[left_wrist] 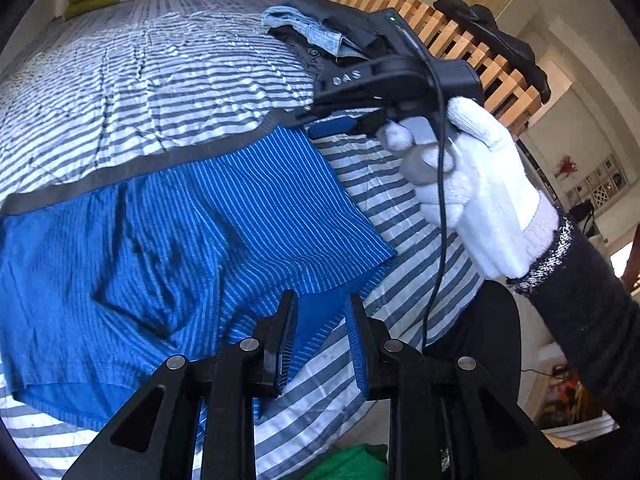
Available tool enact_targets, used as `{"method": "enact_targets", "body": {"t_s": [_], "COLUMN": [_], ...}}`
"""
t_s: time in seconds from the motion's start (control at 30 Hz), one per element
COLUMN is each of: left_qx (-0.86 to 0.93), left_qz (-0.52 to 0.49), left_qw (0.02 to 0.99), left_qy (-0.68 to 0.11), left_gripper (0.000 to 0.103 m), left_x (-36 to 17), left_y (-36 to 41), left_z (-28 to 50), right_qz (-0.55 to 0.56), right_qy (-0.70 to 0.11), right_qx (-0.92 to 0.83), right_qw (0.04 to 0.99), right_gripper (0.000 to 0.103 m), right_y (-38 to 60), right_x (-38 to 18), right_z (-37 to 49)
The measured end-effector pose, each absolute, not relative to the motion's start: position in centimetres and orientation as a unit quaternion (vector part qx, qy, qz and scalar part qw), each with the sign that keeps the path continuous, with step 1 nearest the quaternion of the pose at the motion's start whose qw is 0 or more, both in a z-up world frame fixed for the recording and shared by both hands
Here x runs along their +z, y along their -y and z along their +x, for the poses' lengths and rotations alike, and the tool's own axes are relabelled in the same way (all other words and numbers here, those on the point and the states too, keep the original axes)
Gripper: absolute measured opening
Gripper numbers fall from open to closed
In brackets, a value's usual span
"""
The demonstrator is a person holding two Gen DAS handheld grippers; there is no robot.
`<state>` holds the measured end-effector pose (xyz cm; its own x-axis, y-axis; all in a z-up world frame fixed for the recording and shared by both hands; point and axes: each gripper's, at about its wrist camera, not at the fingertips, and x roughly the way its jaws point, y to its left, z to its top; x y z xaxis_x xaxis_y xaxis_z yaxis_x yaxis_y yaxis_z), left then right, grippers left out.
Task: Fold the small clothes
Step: 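Grasp the waistband with the right tool and lift it slightly, then grasp the briefs with the left tool and fold toward the right tool while it holds the waistband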
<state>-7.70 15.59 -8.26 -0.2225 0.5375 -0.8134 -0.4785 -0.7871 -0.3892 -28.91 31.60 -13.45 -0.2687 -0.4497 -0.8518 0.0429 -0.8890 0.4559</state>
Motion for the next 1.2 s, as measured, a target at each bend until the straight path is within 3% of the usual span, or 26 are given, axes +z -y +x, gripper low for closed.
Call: {"method": "enact_targets", "body": {"t_s": [0.1,0.17,0.3,0.37,0.4,0.43,0.5,0.6,0.7,0.77,0.83,0.9,0.93,1.2], "left_qx": [0.778,0.777,0.776,0.773,0.769,0.766,0.760,0.758,0.763,0.768,0.771,0.766,0.764,0.757], "left_qz": [-0.539,-0.540,-0.537,-0.540,-0.542,-0.544,-0.544,-0.544,-0.544,-0.544,-0.542,-0.548,-0.551,-0.542], "left_qw": [0.323,0.324,0.332,0.333,0.337,0.342,0.353,0.357,0.346,0.336,0.333,0.336,0.336,0.358], "left_qy": [0.023,0.016,-0.004,-0.009,-0.014,-0.019,-0.037,-0.053,-0.040,-0.039,-0.034,-0.015,-0.006,0.071], "left_gripper": [0.026,0.026,0.026,0.026,0.026,0.026,0.029,0.063,0.067,0.052,0.021,0.013,0.009,0.008], "left_x": [-9.7,-10.5,-11.7,-12.3,-12.5,-12.8,-13.0,-13.5,-14.0,-14.4,-14.4,-14.5,-14.5,-12.8], "left_y": [-17.5,-19.0,-21.7,-23.1,-23.8,-24.7,-26.4,-28.4,-29.0,-28.9,-28.3,-27.5,-27.0,-23.6], "left_z": [-8.8,-9.5,-10.5,-10.9,-10.9,-10.8,-10.2,-9.8,-10.3,-10.6,-11.0,-11.5,-11.6,-11.6], "right_qz": [0.590,0.581,0.553,0.563,0.570,0.569,0.562,0.563,0.567,0.570,0.573,0.573,0.573,0.584], "right_qy": [0.187,0.188,0.148,0.129,0.126,0.121,0.118,0.140,0.147,0.158,0.165,0.171,0.174,0.161], "right_qx": [-0.766,-0.767,-0.782,-0.776,-0.771,-0.775,-0.784,-0.783,-0.783,-0.779,-0.775,-0.772,-0.771,-0.763], "right_qw": [0.174,0.197,0.247,0.255,0.255,0.246,0.235,0.224,0.210,0.209,0.212,0.216,0.217,0.228], "right_gripper": [0.034,0.010,0.009,0.016,0.023,0.036,0.038,0.038,0.038,0.038,0.038,0.038,0.038,0.040], "right_y": [-31.0,-30.7,-30.3,-30.5,-30.9,-31.5,-33.0,-35.5,-37.3,-37.9,-38.2,-38.0,-37.9,-34.6], "right_x": [-15.0,-15.1,-13.4,-12.8,-12.7,-12.3,-11.6,-11.4,-11.6,-11.8,-12.0,-12.2,-12.2,-12.8], "right_z": [-30.5,-30.9,-30.4,-30.3,-30.2,-30.1,-29.9,-29.9,-29.8,-29.8,-29.7,-29.7,-29.7,-30.3]}}
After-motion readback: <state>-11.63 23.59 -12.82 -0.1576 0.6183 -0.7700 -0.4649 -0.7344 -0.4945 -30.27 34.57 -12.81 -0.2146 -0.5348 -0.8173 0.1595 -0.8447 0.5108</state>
